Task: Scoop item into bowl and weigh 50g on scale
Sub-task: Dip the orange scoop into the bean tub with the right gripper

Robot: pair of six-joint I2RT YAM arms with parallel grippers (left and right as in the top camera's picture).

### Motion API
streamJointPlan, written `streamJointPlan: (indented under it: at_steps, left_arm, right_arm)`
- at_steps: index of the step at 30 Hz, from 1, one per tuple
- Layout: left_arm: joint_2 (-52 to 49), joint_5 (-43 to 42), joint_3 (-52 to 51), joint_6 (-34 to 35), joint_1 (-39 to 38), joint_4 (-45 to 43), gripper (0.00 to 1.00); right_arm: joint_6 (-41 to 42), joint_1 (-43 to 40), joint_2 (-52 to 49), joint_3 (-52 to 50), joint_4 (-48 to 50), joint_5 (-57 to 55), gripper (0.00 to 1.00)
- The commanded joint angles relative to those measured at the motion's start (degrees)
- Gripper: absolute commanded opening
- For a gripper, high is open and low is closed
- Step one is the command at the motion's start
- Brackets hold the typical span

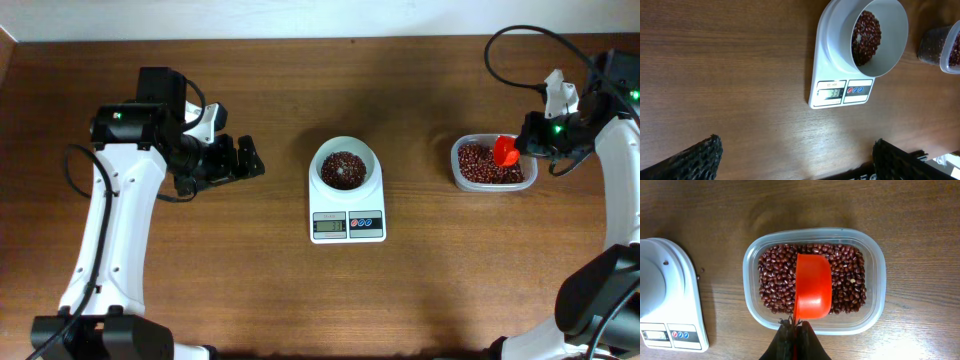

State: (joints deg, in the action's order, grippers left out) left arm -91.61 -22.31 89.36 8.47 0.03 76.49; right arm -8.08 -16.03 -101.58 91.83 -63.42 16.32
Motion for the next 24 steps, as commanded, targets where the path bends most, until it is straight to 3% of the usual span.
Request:
streamJointPlan:
  at_steps: [1,16,20,24]
  left_arm:
    - [-0.42,-0.42,-0.24,0.07,-0.13,-0.11,0.99]
    - [-0.42,-0.42,-0.24,0.07,-0.09,-0.11,0.99]
    - [-0.42,-0.42,-0.24,0.07,-0.09,-0.11,0.99]
    - [-0.42,-0.42,-0.24,0.07,-0.09,-0.11,0.99]
  right_arm:
    - [0.22,0.31,-0.17,1.01,0.63,-0.50,0.04]
    - [2.25,0.26,-8.31,0.96,1.27,2.80,0.04]
    - [3.06,0.22,-10.29,0.96,2.19,12.02,0.04]
    - [3.06,-1.09,-10.45,0.96,2.58,12.70,0.04]
